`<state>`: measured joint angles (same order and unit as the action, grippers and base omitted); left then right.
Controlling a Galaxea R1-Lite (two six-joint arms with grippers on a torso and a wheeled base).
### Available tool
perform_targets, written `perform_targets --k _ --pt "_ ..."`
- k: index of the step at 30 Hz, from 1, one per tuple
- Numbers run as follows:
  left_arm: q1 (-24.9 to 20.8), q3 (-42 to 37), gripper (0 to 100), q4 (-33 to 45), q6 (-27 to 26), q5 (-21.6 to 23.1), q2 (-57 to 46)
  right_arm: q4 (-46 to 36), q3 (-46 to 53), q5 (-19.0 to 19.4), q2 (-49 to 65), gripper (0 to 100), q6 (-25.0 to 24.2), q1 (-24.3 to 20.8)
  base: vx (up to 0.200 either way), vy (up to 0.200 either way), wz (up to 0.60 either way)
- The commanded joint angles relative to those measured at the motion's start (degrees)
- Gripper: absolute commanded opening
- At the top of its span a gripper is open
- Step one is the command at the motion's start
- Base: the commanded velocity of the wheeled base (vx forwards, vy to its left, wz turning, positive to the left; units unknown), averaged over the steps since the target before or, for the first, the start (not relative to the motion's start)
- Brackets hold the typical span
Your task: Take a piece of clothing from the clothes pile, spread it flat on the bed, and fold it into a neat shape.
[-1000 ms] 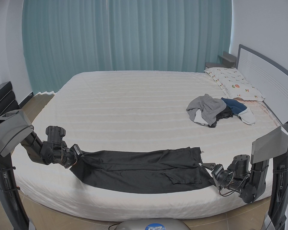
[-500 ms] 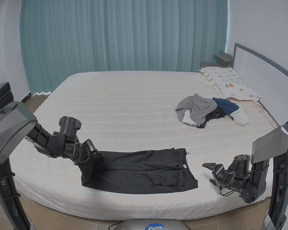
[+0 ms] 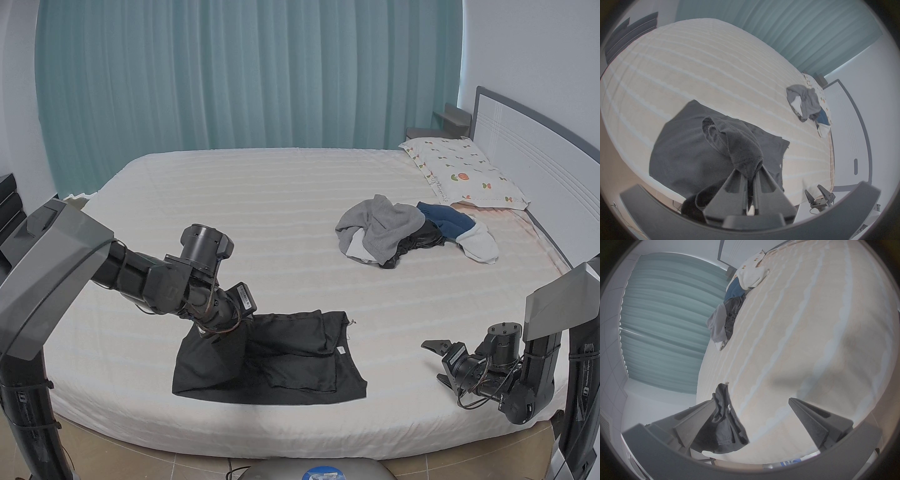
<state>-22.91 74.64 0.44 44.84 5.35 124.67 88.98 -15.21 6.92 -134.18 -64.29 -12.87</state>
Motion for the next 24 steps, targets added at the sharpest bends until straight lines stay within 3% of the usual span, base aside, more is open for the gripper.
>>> perform_targets --k 1,3,16,17,24 --pt "-3.02 4.11 0 1.67 0.43 -0.25 4.88 0.67 -0.08 0.02 -0.29 100 0.05 -0.13 0.0 -0.2 0.0" --pt "-3.64 4.63 0 1.85 0.43 -0.34 5.67 0.67 -0.08 0.02 -0.29 100 0.05 -0.13 0.0 -0.2 0.0" --pt "-6.71 9.29 0 1.93 3.85 -2.8 12.0 0.67 -0.08 0.02 -0.38 100 0.05 -0.13 0.0 0.0 0.0" --pt "-6.71 9.29 100 1.93 3.85 -2.8 12.0 0.67 -0.08 0.02 -0.38 100 0.05 -0.13 0.0 0.0 0.0" --pt "-6.63 9.12 100 2.02 7.37 -2.54 10.77 0.67 -0.08 0.02 -0.38 100 0.05 -0.13 0.0 0.0 0.0"
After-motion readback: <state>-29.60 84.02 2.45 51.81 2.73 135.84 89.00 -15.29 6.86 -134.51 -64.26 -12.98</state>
